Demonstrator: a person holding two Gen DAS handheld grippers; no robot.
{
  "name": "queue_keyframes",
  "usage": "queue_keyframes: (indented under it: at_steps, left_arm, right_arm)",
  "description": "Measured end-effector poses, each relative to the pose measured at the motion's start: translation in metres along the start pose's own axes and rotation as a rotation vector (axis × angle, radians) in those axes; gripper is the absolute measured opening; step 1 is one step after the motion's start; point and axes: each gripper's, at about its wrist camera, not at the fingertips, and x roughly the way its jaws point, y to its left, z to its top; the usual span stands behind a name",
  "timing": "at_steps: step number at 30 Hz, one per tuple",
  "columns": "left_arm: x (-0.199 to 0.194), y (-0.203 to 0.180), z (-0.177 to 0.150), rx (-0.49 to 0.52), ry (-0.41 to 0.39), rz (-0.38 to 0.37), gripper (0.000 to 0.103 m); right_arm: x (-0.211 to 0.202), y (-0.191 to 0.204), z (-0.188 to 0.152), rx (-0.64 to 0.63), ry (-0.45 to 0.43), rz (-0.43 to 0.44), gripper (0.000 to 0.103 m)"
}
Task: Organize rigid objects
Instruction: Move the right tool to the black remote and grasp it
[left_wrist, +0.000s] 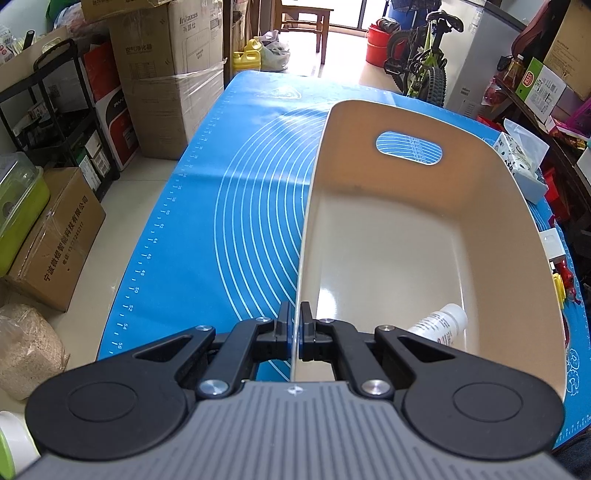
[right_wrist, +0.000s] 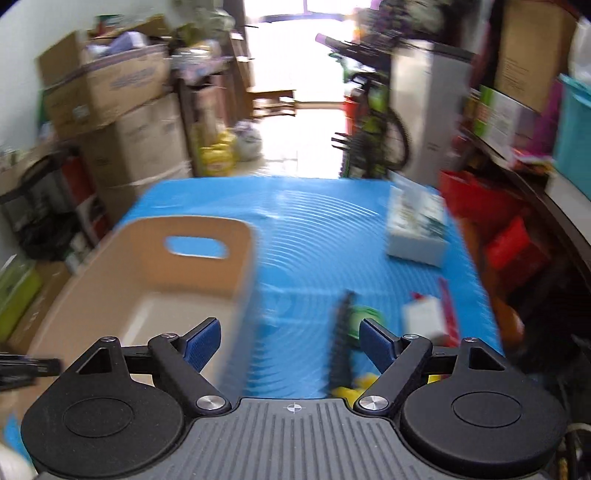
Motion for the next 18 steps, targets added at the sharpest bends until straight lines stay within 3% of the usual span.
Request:
queue_keyframes:
  at_steps: [6, 10, 18]
  left_arm:
    - [0.000, 0.000, 0.000, 0.000, 0.000, -0.001, 0.005]
    - [0.000, 0.000, 0.000, 0.003, -0.002, 0.002, 0.005]
    - [-0.001, -0.001, 0.000, 0.002, -0.002, 0.002, 0.005]
  right_arm:
    - [0.029, -0.034, -0.006, -0.026, 0.029, -0.036, 0.083]
    - [0.052, -0.030, -0.004, -0.120, 0.039, -0.014, 0.082]
    - [0.092, -0.020, -0.010, -0.176, 0.155, 0.052, 0.073]
